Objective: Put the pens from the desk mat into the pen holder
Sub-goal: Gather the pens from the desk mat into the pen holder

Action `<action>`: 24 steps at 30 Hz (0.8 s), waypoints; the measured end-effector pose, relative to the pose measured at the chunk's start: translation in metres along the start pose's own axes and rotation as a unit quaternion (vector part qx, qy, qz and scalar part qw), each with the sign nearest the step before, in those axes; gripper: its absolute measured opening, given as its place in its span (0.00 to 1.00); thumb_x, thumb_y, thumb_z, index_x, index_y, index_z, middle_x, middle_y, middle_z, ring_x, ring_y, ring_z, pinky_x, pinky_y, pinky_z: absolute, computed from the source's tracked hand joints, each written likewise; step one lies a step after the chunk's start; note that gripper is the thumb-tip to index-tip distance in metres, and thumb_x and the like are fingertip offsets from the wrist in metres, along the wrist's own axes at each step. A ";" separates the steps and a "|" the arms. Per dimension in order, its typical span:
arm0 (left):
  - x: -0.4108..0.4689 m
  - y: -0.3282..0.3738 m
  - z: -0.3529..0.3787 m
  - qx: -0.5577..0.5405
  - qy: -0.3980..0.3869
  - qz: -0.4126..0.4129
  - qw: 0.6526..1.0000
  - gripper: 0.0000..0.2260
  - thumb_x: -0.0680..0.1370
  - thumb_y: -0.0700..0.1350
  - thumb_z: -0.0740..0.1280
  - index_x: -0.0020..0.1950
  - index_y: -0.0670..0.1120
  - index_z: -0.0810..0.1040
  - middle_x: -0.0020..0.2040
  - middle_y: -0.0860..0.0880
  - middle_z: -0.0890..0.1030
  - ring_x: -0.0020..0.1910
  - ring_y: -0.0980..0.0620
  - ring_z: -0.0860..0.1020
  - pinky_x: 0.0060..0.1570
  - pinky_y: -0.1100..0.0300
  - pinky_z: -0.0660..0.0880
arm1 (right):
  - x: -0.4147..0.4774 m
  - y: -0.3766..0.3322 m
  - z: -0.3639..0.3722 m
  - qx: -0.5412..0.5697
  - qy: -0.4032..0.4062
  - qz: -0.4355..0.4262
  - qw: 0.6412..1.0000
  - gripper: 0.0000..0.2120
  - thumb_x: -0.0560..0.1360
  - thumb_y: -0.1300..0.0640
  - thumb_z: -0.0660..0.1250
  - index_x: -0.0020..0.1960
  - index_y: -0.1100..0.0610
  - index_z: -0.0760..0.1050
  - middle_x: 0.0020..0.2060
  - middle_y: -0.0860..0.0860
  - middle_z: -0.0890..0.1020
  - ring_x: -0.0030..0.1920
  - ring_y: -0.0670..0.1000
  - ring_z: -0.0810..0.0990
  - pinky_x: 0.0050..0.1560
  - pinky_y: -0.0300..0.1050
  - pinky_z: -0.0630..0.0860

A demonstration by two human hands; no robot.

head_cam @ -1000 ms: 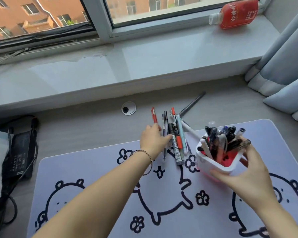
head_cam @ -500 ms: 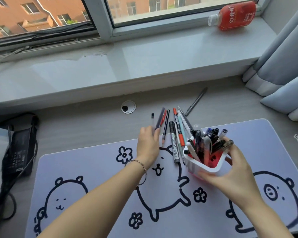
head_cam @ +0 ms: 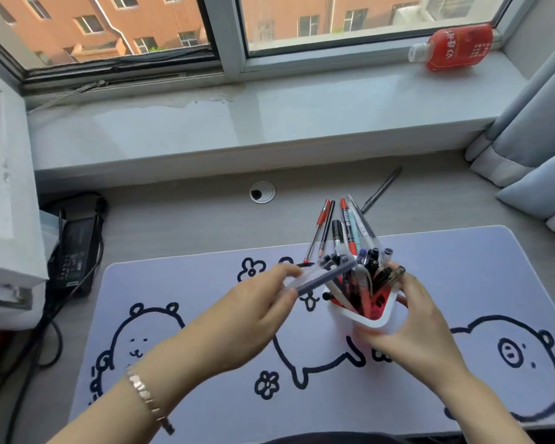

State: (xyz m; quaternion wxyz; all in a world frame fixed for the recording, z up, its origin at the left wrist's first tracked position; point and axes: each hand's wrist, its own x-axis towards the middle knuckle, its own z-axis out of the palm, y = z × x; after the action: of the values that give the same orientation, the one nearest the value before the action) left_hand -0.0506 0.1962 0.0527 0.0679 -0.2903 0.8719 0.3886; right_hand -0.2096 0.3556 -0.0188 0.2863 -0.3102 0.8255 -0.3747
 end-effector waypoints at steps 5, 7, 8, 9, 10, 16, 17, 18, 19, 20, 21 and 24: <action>-0.007 0.008 0.003 0.210 -0.069 0.046 0.974 0.14 0.80 0.53 0.53 0.62 0.53 0.68 0.55 0.51 0.68 0.46 0.48 0.75 0.41 0.59 0.67 | -0.006 -0.001 0.005 -0.058 -0.011 -0.022 0.998 0.44 0.57 0.52 0.79 0.68 0.42 0.61 0.55 0.29 0.67 0.55 0.41 0.72 0.50 0.39 0.68; -0.003 0.014 0.006 0.284 -0.098 0.051 0.953 0.12 0.80 0.53 0.54 0.59 0.48 0.69 0.53 0.48 0.65 0.41 0.44 0.74 0.38 0.58 0.66 | -0.007 -0.003 0.007 -0.078 -0.010 -0.035 0.996 0.44 0.57 0.53 0.78 0.68 0.43 0.62 0.56 0.30 0.67 0.56 0.42 0.73 0.50 0.38 0.67; 0.000 0.018 0.007 0.307 -0.101 0.056 0.945 0.12 0.80 0.52 0.55 0.58 0.47 0.69 0.52 0.47 0.64 0.39 0.43 0.73 0.38 0.56 0.67 | -0.008 -0.003 0.007 -0.087 -0.009 -0.043 0.995 0.44 0.56 0.54 0.78 0.67 0.44 0.62 0.57 0.32 0.67 0.58 0.43 0.73 0.50 0.38 0.67; 0.003 0.021 0.008 0.325 -0.096 0.063 0.939 0.12 0.80 0.51 0.56 0.59 0.45 0.69 0.52 0.46 0.65 0.39 0.44 0.71 0.38 0.55 0.68 | -0.008 -0.004 0.008 -0.092 -0.008 -0.050 0.995 0.43 0.56 0.55 0.78 0.67 0.44 0.62 0.57 0.33 0.68 0.59 0.44 0.73 0.50 0.38 0.67; 0.007 0.025 0.009 0.337 -0.086 0.071 0.935 0.13 0.80 0.50 0.57 0.60 0.44 0.68 0.54 0.45 0.65 0.39 0.44 0.70 0.38 0.54 0.69 | -0.009 -0.004 0.009 -0.086 -0.009 -0.053 0.995 0.44 0.56 0.55 0.78 0.68 0.44 0.62 0.57 0.34 0.68 0.59 0.44 0.73 0.50 0.38 0.67; 0.007 0.036 0.008 0.092 -0.052 0.068 0.992 0.19 0.76 0.47 0.65 0.66 0.51 0.68 0.53 0.55 0.67 0.48 0.55 0.72 0.46 0.68 0.68 | -0.013 -0.004 0.011 -0.025 -0.013 -0.039 0.999 0.43 0.57 0.51 0.79 0.66 0.42 0.62 0.56 0.31 0.69 0.54 0.40 0.73 0.52 0.40 0.71; 0.005 0.035 0.006 0.041 -0.060 0.063 0.995 0.19 0.76 0.44 0.64 0.67 0.53 0.68 0.52 0.57 0.66 0.48 0.58 0.71 0.46 0.71 0.67 | -0.013 -0.004 0.011 -0.027 -0.012 -0.038 0.999 0.42 0.57 0.51 0.79 0.66 0.42 0.62 0.57 0.34 0.71 0.55 0.41 0.73 0.52 0.40 0.72; 0.004 0.035 0.005 0.000 -0.075 0.053 0.996 0.20 0.76 0.41 0.61 0.67 0.53 0.68 0.52 0.57 0.66 0.49 0.59 0.71 0.47 0.73 0.67 | -0.014 -0.003 0.012 -0.031 -0.012 -0.037 0.999 0.42 0.57 0.51 0.78 0.66 0.43 0.63 0.58 0.37 0.72 0.56 0.42 0.74 0.52 0.40 0.72; 0.003 0.032 0.004 -0.034 -0.090 0.040 0.995 0.21 0.76 0.39 0.59 0.67 0.54 0.68 0.52 0.57 0.67 0.50 0.58 0.72 0.49 0.70 0.71 | -0.014 -0.002 0.012 -0.035 -0.013 -0.036 0.999 0.41 0.57 0.51 0.78 0.66 0.43 0.63 0.59 0.38 0.72 0.56 0.43 0.74 0.51 0.40 0.72; 0.002 0.029 0.003 -0.065 -0.099 0.026 0.993 0.21 0.76 0.37 0.57 0.67 0.54 0.69 0.52 0.56 0.67 0.51 0.57 0.75 0.51 0.65 0.75 | -0.014 -0.002 0.012 -0.036 -0.015 -0.037 0.999 0.42 0.57 0.50 0.78 0.66 0.43 0.63 0.59 0.38 0.72 0.55 0.43 0.74 0.51 0.40 0.72; 0.001 0.027 0.003 -0.096 -0.095 0.017 0.991 0.21 0.76 0.36 0.56 0.66 0.53 0.70 0.52 0.55 0.68 0.50 0.56 0.77 0.50 0.59 0.78 | -0.015 -0.002 0.012 -0.035 -0.017 -0.040 0.998 0.43 0.57 0.50 0.78 0.67 0.43 0.62 0.58 0.36 0.71 0.54 0.42 0.74 0.51 0.40 0.71; -0.004 0.022 -0.003 -0.238 -0.009 -0.003 0.971 0.17 0.77 0.35 0.62 0.60 0.52 0.75 0.47 0.52 0.74 0.46 0.52 0.82 0.36 0.53 0.82 | -0.016 -0.002 0.010 -0.022 -0.023 -0.039 0.999 0.44 0.57 0.51 0.79 0.66 0.39 0.60 0.55 0.28 0.67 0.50 0.35 0.72 0.50 0.39 0.69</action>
State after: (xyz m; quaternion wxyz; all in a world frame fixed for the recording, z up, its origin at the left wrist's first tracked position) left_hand -0.0588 0.2073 0.0701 0.0057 -0.2967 0.7527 0.5877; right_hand -0.1913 0.3615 -0.0186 0.2830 -0.3573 0.8140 -0.3601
